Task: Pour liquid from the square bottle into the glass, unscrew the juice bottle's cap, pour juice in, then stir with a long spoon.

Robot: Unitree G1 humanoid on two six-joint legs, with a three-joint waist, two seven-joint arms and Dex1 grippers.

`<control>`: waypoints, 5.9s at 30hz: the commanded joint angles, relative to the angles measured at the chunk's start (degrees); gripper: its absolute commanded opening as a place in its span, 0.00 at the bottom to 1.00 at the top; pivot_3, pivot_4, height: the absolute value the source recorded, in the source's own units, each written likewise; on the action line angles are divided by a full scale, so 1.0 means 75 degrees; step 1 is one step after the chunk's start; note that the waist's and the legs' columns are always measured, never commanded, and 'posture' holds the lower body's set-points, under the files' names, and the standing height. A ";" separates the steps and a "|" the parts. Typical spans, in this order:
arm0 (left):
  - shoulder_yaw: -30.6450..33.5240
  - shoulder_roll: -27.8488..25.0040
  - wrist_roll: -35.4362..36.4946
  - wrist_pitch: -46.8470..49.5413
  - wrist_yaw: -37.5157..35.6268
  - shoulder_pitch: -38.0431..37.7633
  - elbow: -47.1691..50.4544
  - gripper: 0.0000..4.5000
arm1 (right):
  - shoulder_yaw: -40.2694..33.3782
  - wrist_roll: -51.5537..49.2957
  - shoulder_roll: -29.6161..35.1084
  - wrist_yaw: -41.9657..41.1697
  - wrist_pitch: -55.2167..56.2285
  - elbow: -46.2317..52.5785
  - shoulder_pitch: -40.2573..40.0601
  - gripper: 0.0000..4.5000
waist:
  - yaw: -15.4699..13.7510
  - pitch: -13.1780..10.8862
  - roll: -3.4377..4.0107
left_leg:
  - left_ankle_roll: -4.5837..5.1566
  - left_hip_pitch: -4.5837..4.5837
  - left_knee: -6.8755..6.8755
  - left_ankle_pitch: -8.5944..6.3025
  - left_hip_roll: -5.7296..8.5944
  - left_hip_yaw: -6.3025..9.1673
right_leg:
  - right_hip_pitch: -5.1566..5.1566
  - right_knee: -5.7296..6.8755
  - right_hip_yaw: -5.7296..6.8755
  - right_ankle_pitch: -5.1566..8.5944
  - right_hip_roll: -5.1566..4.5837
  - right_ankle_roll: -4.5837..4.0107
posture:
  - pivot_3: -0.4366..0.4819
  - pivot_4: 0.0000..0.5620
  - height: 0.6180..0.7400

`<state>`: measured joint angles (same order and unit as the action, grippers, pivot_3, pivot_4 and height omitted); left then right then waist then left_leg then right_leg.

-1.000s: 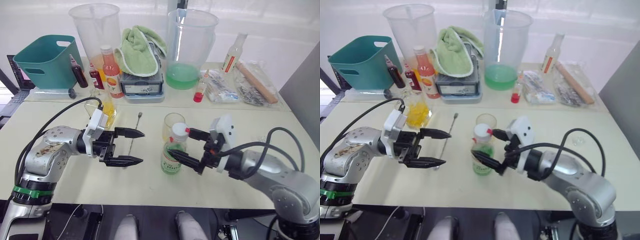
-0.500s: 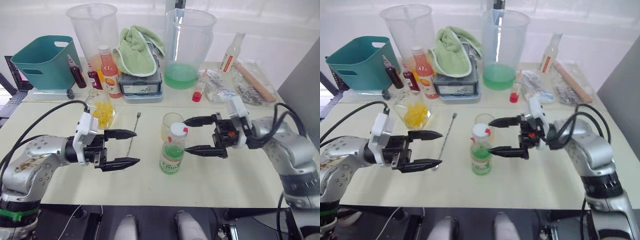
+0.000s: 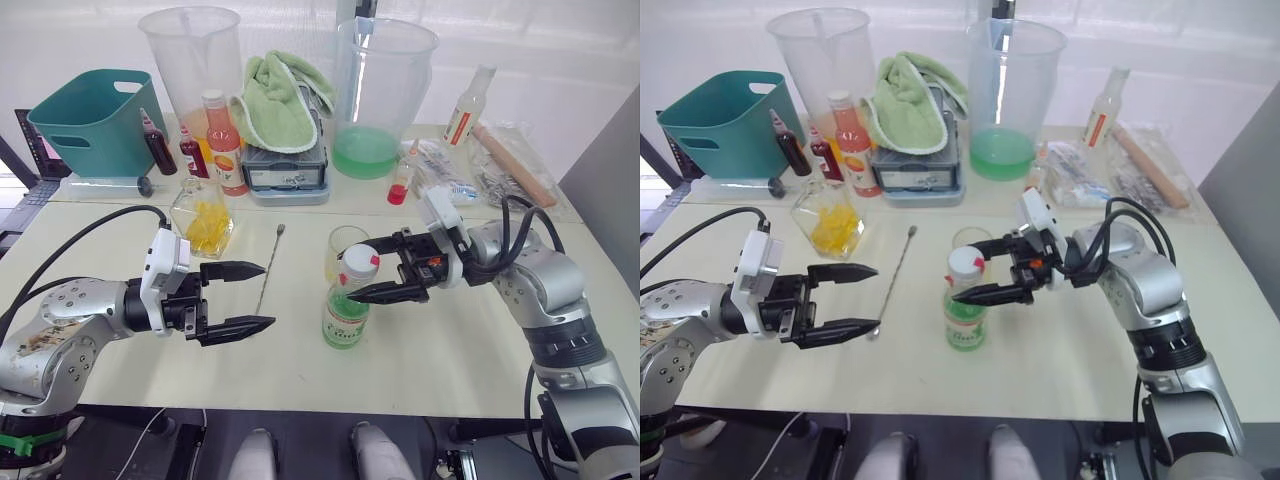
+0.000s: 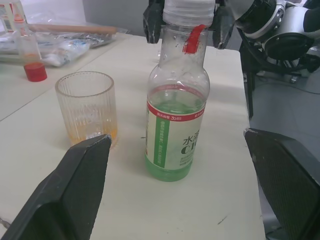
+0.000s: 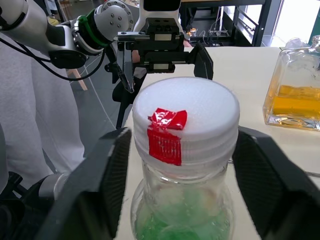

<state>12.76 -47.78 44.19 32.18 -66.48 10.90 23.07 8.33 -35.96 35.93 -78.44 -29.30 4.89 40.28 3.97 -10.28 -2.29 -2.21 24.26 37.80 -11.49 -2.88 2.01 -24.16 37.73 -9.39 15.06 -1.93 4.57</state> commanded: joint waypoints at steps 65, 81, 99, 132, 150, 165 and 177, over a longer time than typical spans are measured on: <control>-0.1494 0.1143 -0.0351 -0.0481 -0.1175 0.2537 -0.1621 1.00 | -0.6037 -0.5343 0.2704 0.4672 -0.2854 0.4292 -0.4350 0.99 | -0.0089 0.0001 -0.0005 | 0.0001 0.0004 0.0001 0.0001 0.0003 0.0015 | 0.0019 -0.0009 0.0003 0.0008 0.0003 0.0008 | 0.48 0.27 0.89; -0.2871 0.2748 -0.0707 0.0517 0.0206 0.3621 -0.1518 1.00 | -0.7066 -0.5326 0.2845 0.4957 -0.2602 0.5262 -0.6206 0.99 | -0.0177 0.0002 -0.0007 | 0.0001 -0.0004 0.0007 0.0001 0.0008 0.0015 | 0.0032 -0.0016 -0.0001 0.0002 0.0005 0.0022 | 0.48 0.27 0.89; -0.3405 0.3052 -0.1570 0.0207 0.0272 0.3875 -0.1641 0.75 | -0.6904 -0.5049 0.2866 0.5116 -0.2191 0.5313 -0.6369 1.00 | -0.0193 0.0002 -0.0007 | 0.0001 -0.0003 0.0007 0.0001 0.0009 0.0016 | 0.0035 -0.0019 -0.0001 0.0002 0.0004 0.0022 | 0.48 0.27 0.89; -0.3695 0.2930 -0.2142 -0.0236 0.0199 0.3532 -0.1604 0.32 | -0.1837 -0.4061 0.1934 0.7932 -0.2393 0.4979 -0.2108 0.52 | -0.0183 0.0003 -0.0005 | 0.0003 -0.0056 0.0001 -0.0001 0.0008 0.0027 | 0.0122 -0.0081 0.0000 -0.0001 0.0003 0.0023 | 0.48 0.27 0.89; -0.3447 0.2423 -0.1939 0.0017 0.0471 0.2910 -0.0715 0.32 | 0.0522 -0.1175 0.1247 0.0733 -0.0369 0.1324 0.0754 0.38 | 0.0016 0.0004 -0.0003 | 0.0003 -0.0071 -0.0003 -0.0001 0.0005 0.0028 | 0.0130 -0.0080 0.0007 -0.0003 0.0005 0.0024 | 0.48 0.27 0.89; -0.3366 0.2357 -0.1873 -0.0010 0.0607 0.2749 -0.0590 0.32 | -0.0885 -0.0821 0.1170 0.0346 -0.0624 0.1023 0.0447 1.00 | -0.0043 0.0003 -0.0001 | 0.0003 -0.0055 -0.0007 -0.0002 0.0005 0.0090 | 0.0136 -0.0080 0.0068 0.0001 0.0005 0.0011 | 0.48 0.27 0.89; -0.3539 0.2608 -0.1812 -0.0015 0.0606 0.2799 -0.0693 0.32 | -0.2310 -0.2332 0.0827 0.4453 -0.2216 0.4672 -0.2173 1.00 | -0.0026 0.0009 0.0009 | 0.0002 -0.0051 -0.0012 -0.0001 0.0009 0.0113 | 0.0141 -0.0079 0.0085 0.0007 0.0005 0.0006 | 0.48 0.27 0.89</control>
<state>-11.54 -28.59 30.63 31.12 -61.13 31.98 18.75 -6.82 -51.27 42.74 -49.13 -44.96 37.26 24.10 3.78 -10.22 -2.22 -2.19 23.87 37.72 -11.50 -2.82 2.87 -23.09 37.13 -8.75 15.12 -1.89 4.61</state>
